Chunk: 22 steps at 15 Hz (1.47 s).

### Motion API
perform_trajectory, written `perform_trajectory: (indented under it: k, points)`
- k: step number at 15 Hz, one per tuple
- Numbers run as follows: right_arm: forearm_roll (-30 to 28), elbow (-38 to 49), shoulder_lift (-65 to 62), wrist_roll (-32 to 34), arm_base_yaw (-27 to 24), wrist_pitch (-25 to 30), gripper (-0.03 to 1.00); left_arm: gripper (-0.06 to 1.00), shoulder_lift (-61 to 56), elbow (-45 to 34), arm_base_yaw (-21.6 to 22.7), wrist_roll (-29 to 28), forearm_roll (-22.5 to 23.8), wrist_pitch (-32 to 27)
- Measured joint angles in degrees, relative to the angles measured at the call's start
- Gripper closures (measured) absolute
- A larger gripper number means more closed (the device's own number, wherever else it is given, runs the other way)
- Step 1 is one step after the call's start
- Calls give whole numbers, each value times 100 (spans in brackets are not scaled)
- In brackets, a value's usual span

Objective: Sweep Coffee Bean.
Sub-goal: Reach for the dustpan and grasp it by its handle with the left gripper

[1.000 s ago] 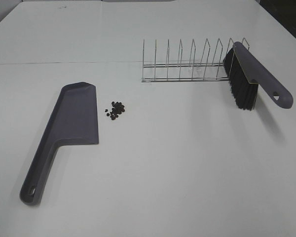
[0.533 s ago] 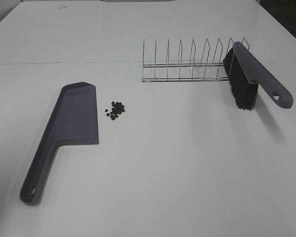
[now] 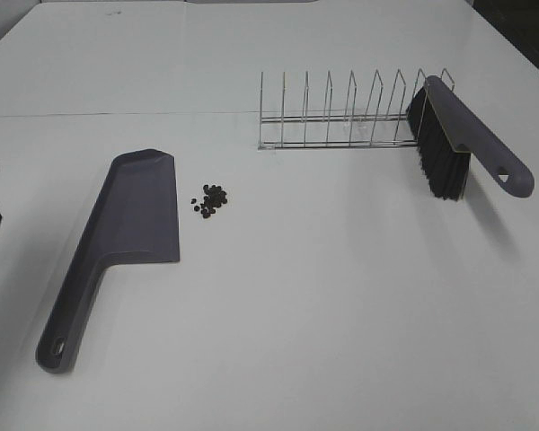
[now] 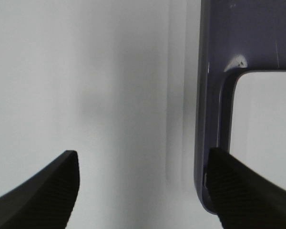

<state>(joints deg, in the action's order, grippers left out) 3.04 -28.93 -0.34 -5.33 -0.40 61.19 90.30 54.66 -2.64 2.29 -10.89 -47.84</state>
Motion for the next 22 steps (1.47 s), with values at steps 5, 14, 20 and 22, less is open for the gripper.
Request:
perform_trajectory:
  k: [5,14,20,22]
  points:
    - [0,0,0,0,0,0,17,26,808,23,-814,-413,29,281]
    - [0,0,0,0,0,0,17,26,2040,940,-1381,-796,115,52]
    - [0,0,0,0,0,0,17,26,2664,974,-1381,-859,252,458]
    - [0,0,0,0,0,0,17,29,2693,991,-1381,-865,321,498]
